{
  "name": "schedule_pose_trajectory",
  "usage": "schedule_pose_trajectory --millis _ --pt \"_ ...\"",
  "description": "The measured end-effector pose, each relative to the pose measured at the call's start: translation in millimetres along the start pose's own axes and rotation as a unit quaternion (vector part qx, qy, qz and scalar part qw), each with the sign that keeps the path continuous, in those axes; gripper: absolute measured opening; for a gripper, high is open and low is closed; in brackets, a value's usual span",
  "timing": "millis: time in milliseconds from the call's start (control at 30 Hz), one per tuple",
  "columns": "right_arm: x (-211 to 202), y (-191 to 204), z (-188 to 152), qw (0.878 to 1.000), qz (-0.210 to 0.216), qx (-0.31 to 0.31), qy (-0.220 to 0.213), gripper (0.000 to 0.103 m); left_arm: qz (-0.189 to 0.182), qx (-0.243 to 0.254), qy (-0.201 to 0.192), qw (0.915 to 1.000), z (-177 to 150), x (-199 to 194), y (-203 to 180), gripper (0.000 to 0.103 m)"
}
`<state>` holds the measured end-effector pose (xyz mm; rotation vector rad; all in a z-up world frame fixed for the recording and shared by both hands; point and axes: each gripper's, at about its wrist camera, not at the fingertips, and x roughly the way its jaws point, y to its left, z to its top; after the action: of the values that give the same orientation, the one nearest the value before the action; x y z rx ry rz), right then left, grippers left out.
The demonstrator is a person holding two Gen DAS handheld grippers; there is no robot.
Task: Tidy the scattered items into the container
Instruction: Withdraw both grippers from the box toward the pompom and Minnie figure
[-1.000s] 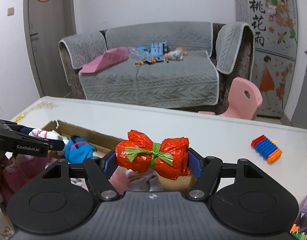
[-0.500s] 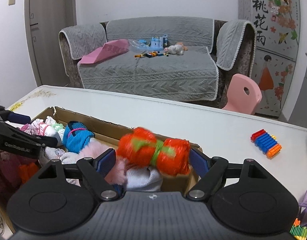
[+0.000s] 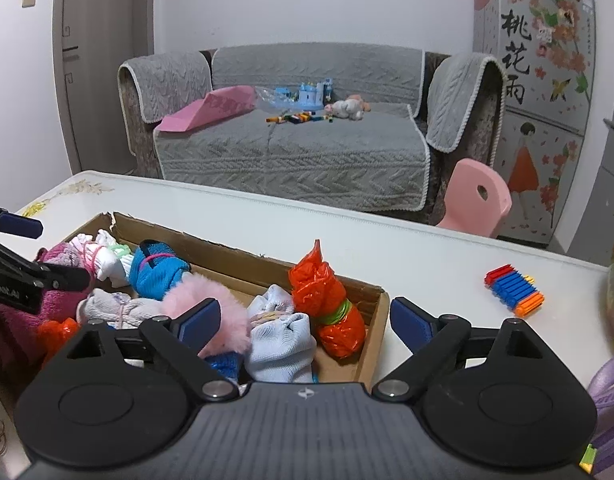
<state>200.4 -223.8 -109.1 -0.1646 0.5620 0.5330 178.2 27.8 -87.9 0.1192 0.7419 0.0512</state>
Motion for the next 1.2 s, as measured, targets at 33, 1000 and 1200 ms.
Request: schedule_pose_trajectory --millis 33,1000,1200 --pt "-3 0 0 1.000 0.000 0.000 -0.003 0.091 -0.002 -0.002 -0.005 1.0000 0 -5 1 0.103" --pt "-116 125 -127 0.992 0.068 -0.092 -0.047 0.102 0.051 0.064 -0.065 0.9945 -176 -113 -54 0.103" --pt "-101 122 -124 0.993 0.068 -0.085 -0.033 0.102 0.031 0.046 -0.053 0.9970 -183 -105 -46 0.103"
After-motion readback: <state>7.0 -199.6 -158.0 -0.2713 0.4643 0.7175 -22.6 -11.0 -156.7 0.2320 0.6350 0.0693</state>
